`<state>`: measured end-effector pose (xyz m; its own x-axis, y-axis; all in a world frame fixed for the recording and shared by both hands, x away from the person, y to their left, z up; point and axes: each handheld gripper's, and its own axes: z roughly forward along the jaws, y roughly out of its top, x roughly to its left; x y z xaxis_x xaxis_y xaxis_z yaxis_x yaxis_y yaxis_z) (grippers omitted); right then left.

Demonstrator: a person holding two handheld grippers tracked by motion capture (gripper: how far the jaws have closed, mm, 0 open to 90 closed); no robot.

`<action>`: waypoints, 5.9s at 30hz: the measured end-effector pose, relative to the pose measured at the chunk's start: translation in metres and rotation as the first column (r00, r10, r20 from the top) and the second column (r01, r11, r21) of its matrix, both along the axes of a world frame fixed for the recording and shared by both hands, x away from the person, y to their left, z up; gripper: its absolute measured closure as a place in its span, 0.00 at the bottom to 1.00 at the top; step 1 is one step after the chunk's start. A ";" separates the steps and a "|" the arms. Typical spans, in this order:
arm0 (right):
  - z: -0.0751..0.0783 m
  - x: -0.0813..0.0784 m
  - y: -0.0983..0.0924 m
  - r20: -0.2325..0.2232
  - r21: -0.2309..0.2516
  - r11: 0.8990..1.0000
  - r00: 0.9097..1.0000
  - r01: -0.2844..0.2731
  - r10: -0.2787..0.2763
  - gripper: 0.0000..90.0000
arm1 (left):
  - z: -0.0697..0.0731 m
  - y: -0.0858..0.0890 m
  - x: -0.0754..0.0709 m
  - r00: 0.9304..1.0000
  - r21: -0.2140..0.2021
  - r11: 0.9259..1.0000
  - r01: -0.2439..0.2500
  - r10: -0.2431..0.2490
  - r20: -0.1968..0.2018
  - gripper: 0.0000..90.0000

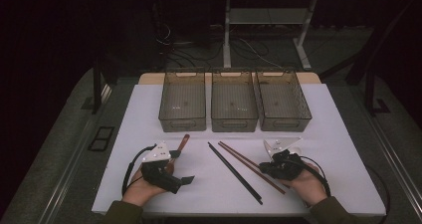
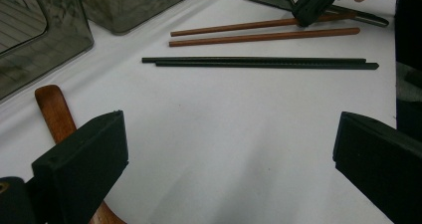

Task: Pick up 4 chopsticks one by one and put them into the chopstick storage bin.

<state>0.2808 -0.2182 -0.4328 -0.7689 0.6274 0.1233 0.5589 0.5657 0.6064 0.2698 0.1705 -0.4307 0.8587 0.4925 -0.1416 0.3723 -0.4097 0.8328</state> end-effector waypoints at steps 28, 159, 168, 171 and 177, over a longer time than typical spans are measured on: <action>0.024 0.005 -0.016 0.035 0.113 0.993 0.999 0.017 -0.022 0.94 | -0.001 0.001 0.000 1.000 -0.010 1.000 0.006 -0.006 0.006 0.00; 0.078 0.202 0.209 -0.002 0.051 0.982 0.984 0.180 -0.180 0.94 | 0.000 -0.001 -0.003 1.000 -0.044 0.999 0.020 -0.020 0.006 0.01; 0.064 0.212 0.220 -0.037 0.040 0.976 0.976 0.214 -0.213 0.94 | 0.000 -0.003 -0.002 1.000 -0.051 0.998 0.029 -0.029 0.000 0.01; 0.061 0.214 0.225 -0.031 0.028 0.977 0.977 0.211 -0.211 0.94 | 0.000 -0.003 -0.002 1.000 -0.055 0.998 0.029 -0.029 -0.001 0.01; 0.064 0.213 0.225 -0.004 0.060 0.976 0.978 0.208 -0.208 0.72 | 0.000 -0.002 -0.003 0.999 -0.051 0.998 0.032 -0.032 0.002 0.01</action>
